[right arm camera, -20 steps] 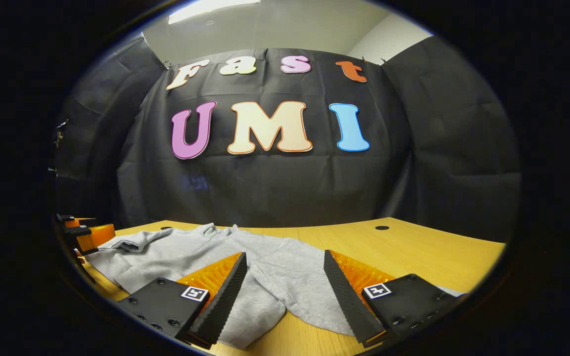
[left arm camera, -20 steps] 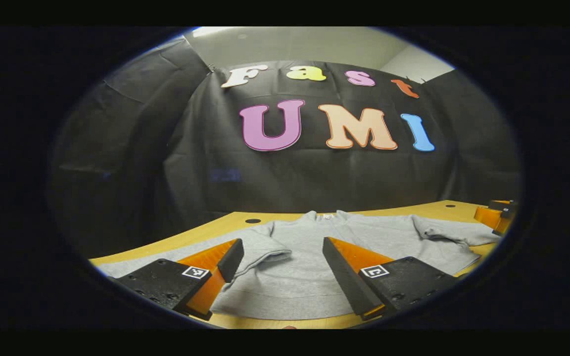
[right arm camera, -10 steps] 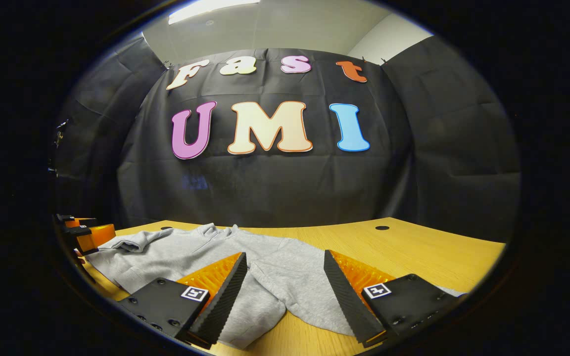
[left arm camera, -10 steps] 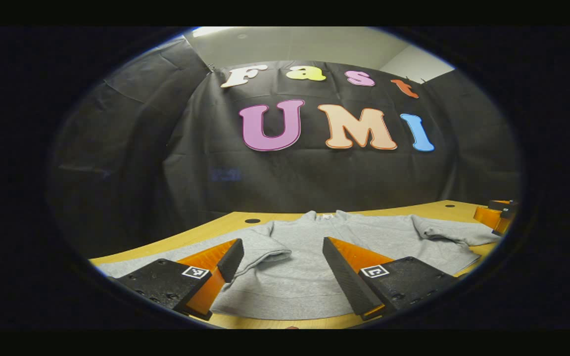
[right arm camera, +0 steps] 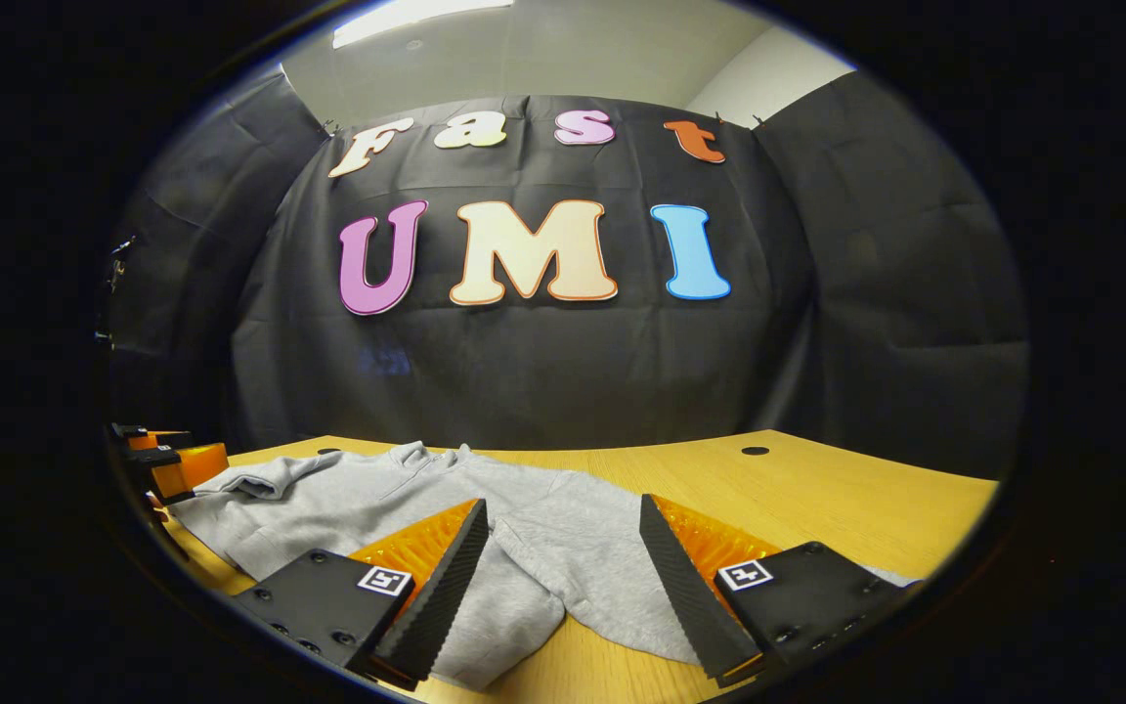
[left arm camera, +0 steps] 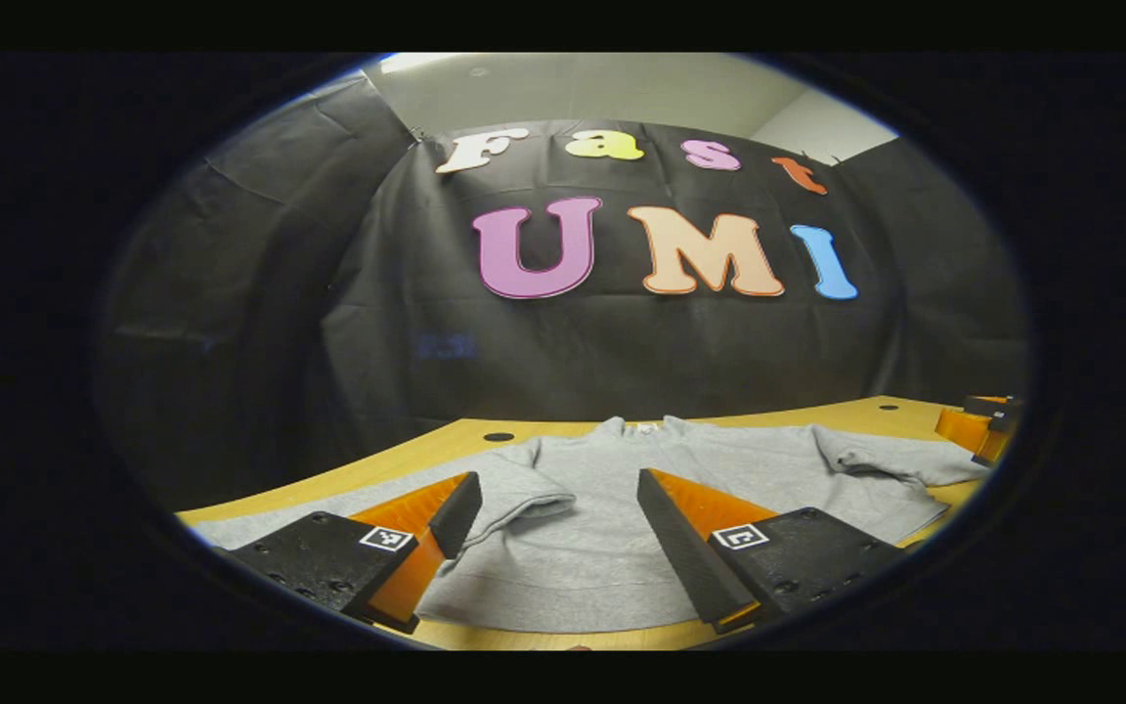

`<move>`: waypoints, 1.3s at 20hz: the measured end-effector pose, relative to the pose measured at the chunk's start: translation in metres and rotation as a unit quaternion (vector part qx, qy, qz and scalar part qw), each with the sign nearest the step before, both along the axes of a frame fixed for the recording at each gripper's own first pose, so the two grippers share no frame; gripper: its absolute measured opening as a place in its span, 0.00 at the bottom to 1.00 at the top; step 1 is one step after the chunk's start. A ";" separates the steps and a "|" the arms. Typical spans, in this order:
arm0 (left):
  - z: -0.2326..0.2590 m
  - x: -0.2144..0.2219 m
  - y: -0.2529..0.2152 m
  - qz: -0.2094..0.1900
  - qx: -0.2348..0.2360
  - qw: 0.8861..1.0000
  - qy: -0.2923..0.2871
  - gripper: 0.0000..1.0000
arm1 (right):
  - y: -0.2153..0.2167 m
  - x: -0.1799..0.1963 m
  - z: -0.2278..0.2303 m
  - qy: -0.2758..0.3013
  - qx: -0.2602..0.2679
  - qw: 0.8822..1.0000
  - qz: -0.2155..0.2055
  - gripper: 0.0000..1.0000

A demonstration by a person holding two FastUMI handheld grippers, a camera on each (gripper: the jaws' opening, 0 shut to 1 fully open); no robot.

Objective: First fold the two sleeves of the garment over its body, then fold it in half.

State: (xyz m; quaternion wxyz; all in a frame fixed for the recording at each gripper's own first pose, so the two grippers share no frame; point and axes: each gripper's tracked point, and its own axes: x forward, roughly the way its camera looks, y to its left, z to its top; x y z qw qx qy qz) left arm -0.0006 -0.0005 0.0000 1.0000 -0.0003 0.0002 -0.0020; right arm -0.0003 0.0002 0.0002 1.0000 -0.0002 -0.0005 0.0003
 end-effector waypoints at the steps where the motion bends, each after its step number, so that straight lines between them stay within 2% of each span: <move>1: 0.001 0.000 0.000 0.000 0.000 1.000 0.000 0.95 | -0.001 -0.001 0.000 0.000 0.000 1.000 0.000 0.97; 6: 0.000 0.000 -0.002 -0.003 0.000 1.000 0.000 0.95 | 0.004 0.001 -0.005 0.015 0.010 1.000 0.022 0.97; 8: -0.001 0.000 -0.003 -0.008 -0.001 1.000 -0.001 0.95 | -0.008 0.004 -0.013 0.040 0.011 0.999 0.012 0.98; 11: 0.000 0.000 -0.005 -0.010 -0.001 1.000 -0.001 0.95 | -0.031 0.000 -0.001 0.055 0.011 0.998 0.002 0.98; 15: 0.000 0.000 -0.004 -0.011 -0.001 1.000 -0.001 0.95 | -0.082 -0.016 0.013 0.093 0.016 0.995 -0.022 0.98; 22: 0.000 0.000 -0.005 -0.013 -0.001 1.000 -0.001 0.95 | -0.180 -0.064 0.003 0.191 0.032 0.975 -0.106 0.98; 24: 0.000 0.000 -0.006 -0.014 -0.001 1.000 -0.001 0.95 | -0.191 -0.076 -0.018 0.229 0.039 0.966 -0.113 0.98; 25: 0.000 -0.001 -0.006 -0.014 -0.001 1.000 -0.001 0.95 | -0.196 -0.085 -0.030 0.250 0.041 0.960 -0.116 0.93; 26: -0.001 0.000 -0.007 -0.015 -0.001 1.000 -0.001 0.94 | -0.198 -0.091 -0.041 0.270 0.042 0.955 -0.116 0.97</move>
